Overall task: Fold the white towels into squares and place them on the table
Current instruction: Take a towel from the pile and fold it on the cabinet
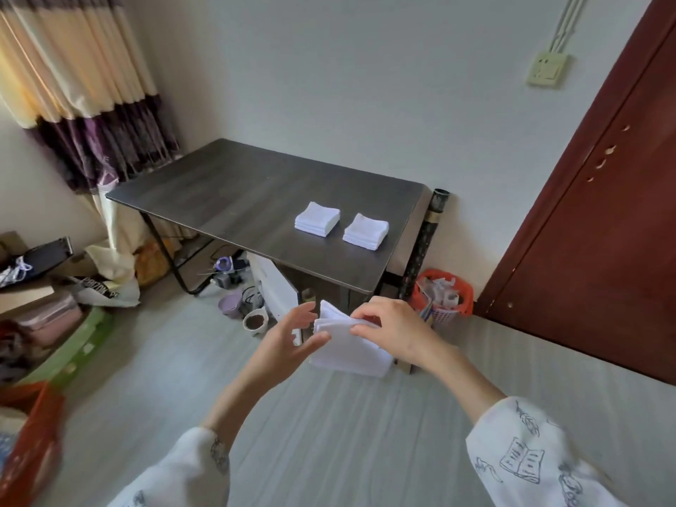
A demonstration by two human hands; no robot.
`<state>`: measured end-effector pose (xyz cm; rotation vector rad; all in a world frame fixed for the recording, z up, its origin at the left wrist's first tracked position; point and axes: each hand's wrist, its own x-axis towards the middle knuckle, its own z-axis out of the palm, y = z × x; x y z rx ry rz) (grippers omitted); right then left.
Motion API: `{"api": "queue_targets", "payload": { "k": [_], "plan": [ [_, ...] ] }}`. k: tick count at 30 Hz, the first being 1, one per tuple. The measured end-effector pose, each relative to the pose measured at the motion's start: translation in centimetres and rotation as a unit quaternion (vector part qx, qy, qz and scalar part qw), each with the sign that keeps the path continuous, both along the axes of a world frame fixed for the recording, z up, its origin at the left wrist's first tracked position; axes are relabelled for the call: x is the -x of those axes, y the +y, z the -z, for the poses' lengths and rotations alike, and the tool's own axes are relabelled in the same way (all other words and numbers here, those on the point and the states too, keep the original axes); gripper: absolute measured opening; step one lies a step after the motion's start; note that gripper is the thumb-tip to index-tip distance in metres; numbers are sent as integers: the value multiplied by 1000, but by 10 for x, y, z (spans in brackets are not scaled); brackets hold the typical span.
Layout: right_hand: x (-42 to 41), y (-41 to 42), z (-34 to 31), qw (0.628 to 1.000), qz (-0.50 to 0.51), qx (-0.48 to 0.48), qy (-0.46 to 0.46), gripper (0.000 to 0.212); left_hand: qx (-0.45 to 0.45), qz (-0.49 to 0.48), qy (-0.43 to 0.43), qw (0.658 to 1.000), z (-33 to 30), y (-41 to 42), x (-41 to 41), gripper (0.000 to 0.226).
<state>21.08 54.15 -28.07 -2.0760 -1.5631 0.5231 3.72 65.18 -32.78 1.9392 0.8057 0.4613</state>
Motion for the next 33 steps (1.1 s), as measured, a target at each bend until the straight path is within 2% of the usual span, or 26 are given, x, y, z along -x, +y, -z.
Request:
{"api": "queue_targets", "payload": {
  "k": [3,5,6,10,14,16,23,26,28,33],
  "plan": [
    [-21,54,3,1000,-6,7,12,14,0,-1,-31,1000,3,53,-25,46],
    [-36,92,7,1000,-6,15,24,13,-1,6,-45,999,6,92,-42,39],
    [-42,111,10,999,-9,21,28,14,3,14,-46,999,8,111,-49,40],
    [-69,190,21,998,-9,40,38,15,80,81,-15,993,18,200,-81,69],
    [-97,265,24,997,18,55,59,15,107,109,-8,988,14,287,-113,31],
    [-111,296,24,994,30,65,79,15,105,112,-18,988,12,322,-131,21],
    [-164,384,38,982,99,68,149,21,96,134,-14,986,22,412,-194,18],
    [-193,414,56,970,124,74,195,14,102,149,15,984,33,443,-222,17],
    [-213,432,69,960,146,75,228,11,116,157,33,980,41,463,-243,19],
    [-258,469,98,920,194,85,331,22,125,160,59,977,58,501,-292,23]
  ]
}}
